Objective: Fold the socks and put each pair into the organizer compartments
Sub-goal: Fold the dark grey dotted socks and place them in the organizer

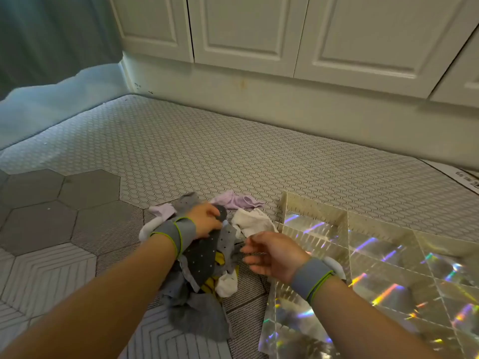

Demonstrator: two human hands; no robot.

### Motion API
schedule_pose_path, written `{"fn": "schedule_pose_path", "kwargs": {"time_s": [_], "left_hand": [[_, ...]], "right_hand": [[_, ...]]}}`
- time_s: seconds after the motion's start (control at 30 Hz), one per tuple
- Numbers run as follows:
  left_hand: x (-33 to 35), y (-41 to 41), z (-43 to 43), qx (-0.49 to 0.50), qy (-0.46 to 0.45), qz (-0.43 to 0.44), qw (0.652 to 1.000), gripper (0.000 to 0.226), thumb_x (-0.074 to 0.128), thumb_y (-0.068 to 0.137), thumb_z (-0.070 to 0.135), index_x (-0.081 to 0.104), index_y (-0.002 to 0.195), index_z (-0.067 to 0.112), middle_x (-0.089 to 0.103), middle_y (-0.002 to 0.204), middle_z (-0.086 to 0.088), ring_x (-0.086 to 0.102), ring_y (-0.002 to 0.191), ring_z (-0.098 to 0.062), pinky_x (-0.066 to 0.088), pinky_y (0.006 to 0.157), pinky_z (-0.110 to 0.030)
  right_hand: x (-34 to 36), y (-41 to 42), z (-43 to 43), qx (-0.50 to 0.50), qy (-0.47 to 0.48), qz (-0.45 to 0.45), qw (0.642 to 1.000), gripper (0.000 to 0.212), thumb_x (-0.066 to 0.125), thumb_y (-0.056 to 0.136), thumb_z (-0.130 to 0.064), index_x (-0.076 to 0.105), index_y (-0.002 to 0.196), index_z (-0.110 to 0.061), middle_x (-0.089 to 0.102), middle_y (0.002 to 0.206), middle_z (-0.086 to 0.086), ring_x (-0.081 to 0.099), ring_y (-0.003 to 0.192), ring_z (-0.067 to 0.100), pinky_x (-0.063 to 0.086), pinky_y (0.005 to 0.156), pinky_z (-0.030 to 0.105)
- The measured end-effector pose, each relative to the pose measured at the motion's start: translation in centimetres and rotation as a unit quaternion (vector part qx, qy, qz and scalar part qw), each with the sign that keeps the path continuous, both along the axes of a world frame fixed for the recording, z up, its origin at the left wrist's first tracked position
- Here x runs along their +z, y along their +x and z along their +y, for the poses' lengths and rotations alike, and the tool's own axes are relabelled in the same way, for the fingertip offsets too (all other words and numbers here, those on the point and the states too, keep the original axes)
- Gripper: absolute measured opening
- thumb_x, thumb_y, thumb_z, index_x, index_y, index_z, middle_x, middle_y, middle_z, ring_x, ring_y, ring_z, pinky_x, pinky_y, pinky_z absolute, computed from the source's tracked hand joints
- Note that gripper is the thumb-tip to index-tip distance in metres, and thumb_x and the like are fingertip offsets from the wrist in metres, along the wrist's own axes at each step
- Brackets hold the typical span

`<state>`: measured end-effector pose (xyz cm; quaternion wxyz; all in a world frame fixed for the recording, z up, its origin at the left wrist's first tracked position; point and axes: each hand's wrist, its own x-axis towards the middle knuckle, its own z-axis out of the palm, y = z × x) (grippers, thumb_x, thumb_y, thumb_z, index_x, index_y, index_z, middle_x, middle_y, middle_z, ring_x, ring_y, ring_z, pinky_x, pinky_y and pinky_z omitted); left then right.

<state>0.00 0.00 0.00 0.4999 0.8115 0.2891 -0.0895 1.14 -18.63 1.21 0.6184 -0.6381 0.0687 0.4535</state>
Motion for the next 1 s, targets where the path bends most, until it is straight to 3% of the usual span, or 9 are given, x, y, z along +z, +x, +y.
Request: {"fn": "schedule_pose_path", "kwargs": {"time_s": [0.1, 0.17, 0.23, 0.3, 0.43, 0.6, 0.73, 0.87, 1.0], "left_hand": [[-0.1, 0.1, -0.5, -0.1, 0.16, 0.074, 0.979, 0.054, 0.069, 0.079, 0.017, 0.046, 0.128, 0.01, 0.059, 0.101, -0.007, 0.056, 0.097, -0.024, 0.046, 0.087, -0.03], [0.6, 0.2, -0.9, -0.137, 0.243, 0.138, 0.95, 0.055, 0.068, 0.079, 0.026, 0.048, 0.127, 0.011, 0.059, 0.118, -0.01, 0.057, 0.107, -0.027, 0.045, 0.086, -0.028], [0.7, 0.3, -1.0, -0.165, 0.291, 0.195, 0.922, 0.04, 0.067, 0.079, 0.032, 0.058, 0.11, 0.009, 0.062, 0.099, -0.008, 0.059, 0.097, -0.026, 0.045, 0.076, -0.029], [0.4, 0.4, -1.2, -0.175, 0.305, 0.217, 0.911, 0.033, 0.067, 0.078, 0.035, 0.058, 0.099, 0.011, 0.056, 0.08, -0.003, 0.057, 0.087, -0.024, 0.045, 0.071, -0.028], [0.2, -0.1, -1.2, -0.17, 0.305, 0.205, 0.914, 0.056, 0.07, 0.077, 0.031, 0.046, 0.123, 0.009, 0.054, 0.121, -0.014, 0.056, 0.11, -0.03, 0.047, 0.086, -0.034], [1.0, -0.3, -0.5, -0.141, 0.257, 0.148, 0.944, 0.071, 0.07, 0.077, 0.022, 0.035, 0.138, 0.019, 0.046, 0.137, -0.013, 0.049, 0.121, -0.031, 0.043, 0.096, -0.033], [2.5, 0.1, -0.4, -0.092, 0.17, 0.054, 0.98, 0.047, 0.064, 0.081, 0.014, 0.051, 0.126, 0.019, 0.05, 0.128, -0.011, 0.052, 0.114, -0.031, 0.045, 0.09, -0.029], [4.3, 0.0, -1.8, 0.013, -0.053, -0.029, 0.998, 0.018, 0.053, 0.088, 0.005, 0.064, 0.091, 0.019, 0.057, 0.087, -0.008, 0.058, 0.073, -0.024, 0.05, 0.066, -0.027], [5.7, 0.2, -3.4, 0.046, -0.35, -0.027, 0.935, 0.02, 0.044, 0.09, -0.003, 0.06, 0.081, 0.005, 0.066, 0.062, -0.009, 0.065, 0.053, -0.014, 0.056, 0.051, -0.023]], "right_hand": [[0.0, 0.0, 0.4, 0.005, -0.012, -0.013, 1.0, 0.019, 0.042, 0.096, -0.018, 0.056, 0.083, -0.014, 0.061, 0.074, 0.003, 0.055, 0.059, 0.015, 0.046, 0.057, 0.025], [0.0, 0.0, 0.6, 0.011, -0.009, -0.012, 1.0, 0.019, 0.042, 0.096, -0.017, 0.055, 0.082, -0.015, 0.061, 0.072, 0.002, 0.055, 0.057, 0.014, 0.046, 0.055, 0.024], [0.1, -0.1, 0.6, 0.013, -0.01, -0.015, 1.0, 0.019, 0.042, 0.096, -0.017, 0.055, 0.082, -0.015, 0.062, 0.071, 0.002, 0.055, 0.056, 0.014, 0.046, 0.054, 0.023], [0.4, -0.2, 0.5, 0.017, -0.008, -0.02, 1.0, 0.019, 0.042, 0.096, -0.018, 0.055, 0.082, -0.015, 0.062, 0.071, 0.001, 0.055, 0.056, 0.014, 0.047, 0.053, 0.023], [0.6, -0.4, 0.2, 0.022, -0.003, -0.027, 0.999, 0.02, 0.041, 0.097, -0.018, 0.055, 0.083, -0.015, 0.062, 0.07, 0.001, 0.056, 0.056, 0.013, 0.047, 0.053, 0.023], [0.5, -0.5, -0.5, 0.037, -0.001, -0.05, 0.998, 0.016, 0.043, 0.096, -0.015, 0.055, 0.085, -0.014, 0.062, 0.071, 0.002, 0.055, 0.052, 0.013, 0.046, 0.047, 0.02], [0.4, -0.8, -1.1, 0.03, 0.007, -0.115, 0.993, 0.009, 0.051, 0.093, -0.01, 0.052, 0.101, -0.013, 0.059, 0.082, 0.003, 0.056, 0.062, 0.014, 0.047, 0.049, 0.022], [-0.7, -0.8, -1.5, 0.099, 0.002, -0.279, 0.955, 0.071, 0.074, 0.077, -0.01, 0.034, 0.133, -0.029, 0.042, 0.13, -0.001, 0.055, 0.103, 0.012, 0.052, 0.088, 0.031], [-0.5, -0.4, -1.6, 0.172, 0.046, -0.382, 0.907, 0.111, 0.08, 0.066, -0.009, 0.008, 0.141, -0.045, 0.025, 0.142, -0.016, 0.038, 0.129, 0.003, 0.042, 0.102, 0.023]]}}
